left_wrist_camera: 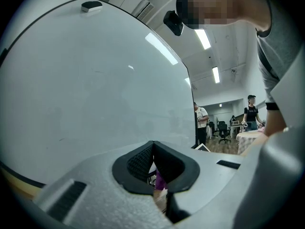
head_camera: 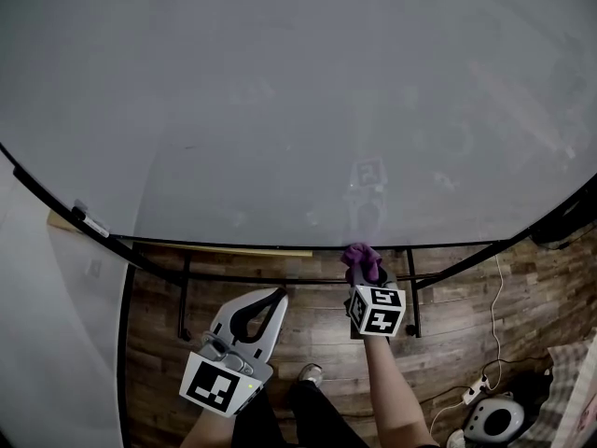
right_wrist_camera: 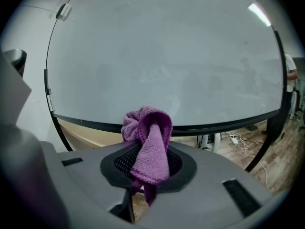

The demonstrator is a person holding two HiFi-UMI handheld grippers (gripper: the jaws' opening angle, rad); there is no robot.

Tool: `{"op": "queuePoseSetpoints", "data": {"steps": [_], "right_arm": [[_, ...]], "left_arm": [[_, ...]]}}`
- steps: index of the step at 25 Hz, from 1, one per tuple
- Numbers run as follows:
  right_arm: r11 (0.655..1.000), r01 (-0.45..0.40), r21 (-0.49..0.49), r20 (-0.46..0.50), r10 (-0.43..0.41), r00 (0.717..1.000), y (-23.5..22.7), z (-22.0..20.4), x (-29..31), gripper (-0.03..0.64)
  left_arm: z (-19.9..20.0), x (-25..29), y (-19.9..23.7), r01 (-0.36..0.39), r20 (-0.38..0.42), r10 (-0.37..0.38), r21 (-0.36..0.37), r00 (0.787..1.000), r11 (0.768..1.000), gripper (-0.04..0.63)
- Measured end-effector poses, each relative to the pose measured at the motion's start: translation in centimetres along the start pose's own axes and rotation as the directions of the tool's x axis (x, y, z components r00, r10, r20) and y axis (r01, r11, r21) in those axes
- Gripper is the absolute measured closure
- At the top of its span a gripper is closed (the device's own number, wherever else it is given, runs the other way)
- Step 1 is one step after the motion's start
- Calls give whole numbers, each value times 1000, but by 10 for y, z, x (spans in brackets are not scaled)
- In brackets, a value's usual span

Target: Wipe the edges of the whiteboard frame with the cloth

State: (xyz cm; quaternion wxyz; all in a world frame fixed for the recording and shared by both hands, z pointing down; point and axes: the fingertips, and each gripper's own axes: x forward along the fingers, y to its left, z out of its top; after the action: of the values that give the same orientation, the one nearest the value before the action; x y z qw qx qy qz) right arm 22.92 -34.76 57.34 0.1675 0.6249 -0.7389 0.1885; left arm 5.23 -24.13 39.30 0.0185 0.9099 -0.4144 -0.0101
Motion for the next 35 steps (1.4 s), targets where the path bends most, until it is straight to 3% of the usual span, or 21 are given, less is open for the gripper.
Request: {"op": "queuePoseSetpoints", "data": {"steps": [14, 27, 35], "right_arm": [[1000, 12, 16, -19, -12, 1000, 2, 0, 0, 548], [989, 134, 68, -34, -132, 991, 3, -2, -1, 548], [989, 133, 65, -33, -131, 991, 3, -2, -1, 548]], "left_arm": [[1, -10, 7, -38, -35, 37, -30, 999, 999, 577], [4, -9, 39, 67, -33, -67, -14, 997, 998, 577], [0, -6, 39, 81, -30, -82, -36, 996, 996, 577]]}}
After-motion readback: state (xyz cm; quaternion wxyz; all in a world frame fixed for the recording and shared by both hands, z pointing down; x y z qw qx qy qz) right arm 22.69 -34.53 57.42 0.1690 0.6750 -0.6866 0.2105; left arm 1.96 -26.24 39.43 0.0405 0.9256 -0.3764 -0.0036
